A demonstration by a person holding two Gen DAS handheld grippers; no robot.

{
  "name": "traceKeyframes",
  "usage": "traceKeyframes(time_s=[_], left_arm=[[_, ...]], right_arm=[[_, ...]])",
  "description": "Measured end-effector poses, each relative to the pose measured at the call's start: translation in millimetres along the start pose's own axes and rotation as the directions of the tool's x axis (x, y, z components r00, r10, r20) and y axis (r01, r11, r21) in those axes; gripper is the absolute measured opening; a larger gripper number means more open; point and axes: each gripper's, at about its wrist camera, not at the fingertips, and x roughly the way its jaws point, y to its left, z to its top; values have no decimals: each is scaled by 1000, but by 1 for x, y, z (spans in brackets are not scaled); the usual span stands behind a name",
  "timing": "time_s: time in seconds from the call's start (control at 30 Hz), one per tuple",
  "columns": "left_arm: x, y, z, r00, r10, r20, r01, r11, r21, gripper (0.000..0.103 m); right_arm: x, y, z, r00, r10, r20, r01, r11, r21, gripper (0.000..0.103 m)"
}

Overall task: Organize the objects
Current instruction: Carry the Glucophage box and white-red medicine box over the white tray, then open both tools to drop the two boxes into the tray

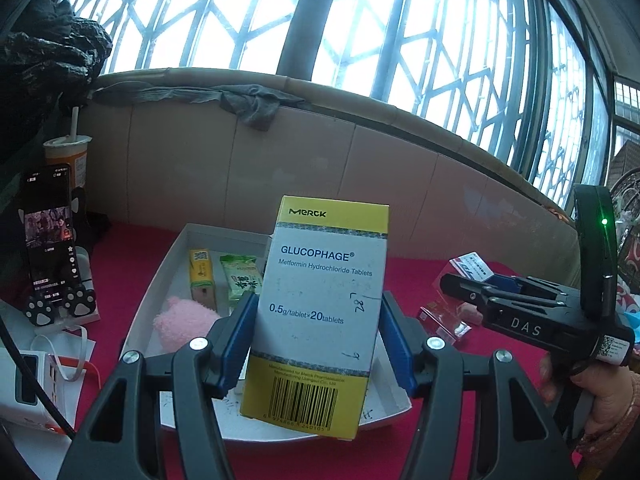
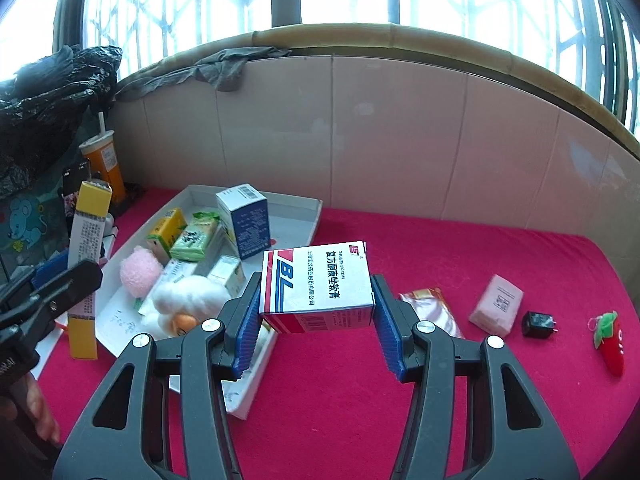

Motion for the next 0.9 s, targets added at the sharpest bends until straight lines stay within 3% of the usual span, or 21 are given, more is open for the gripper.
traceKeyframes(time_s=[0.17,0.43,0.9], left_arm=[[-1,17,-2,999,47,10,-47,999,-19,60],[17,33,18,992,123,28,-123,992,26,60],[32,49,-3,992,128,-16,-128,992,-4,61]], right_arm=[[4,17,16,999,39,28,-39,999,-13,51],[28,38,40,995,99,18,-99,995,14,51],[84,77,54,991,135,-17,-134,991,3,51]])
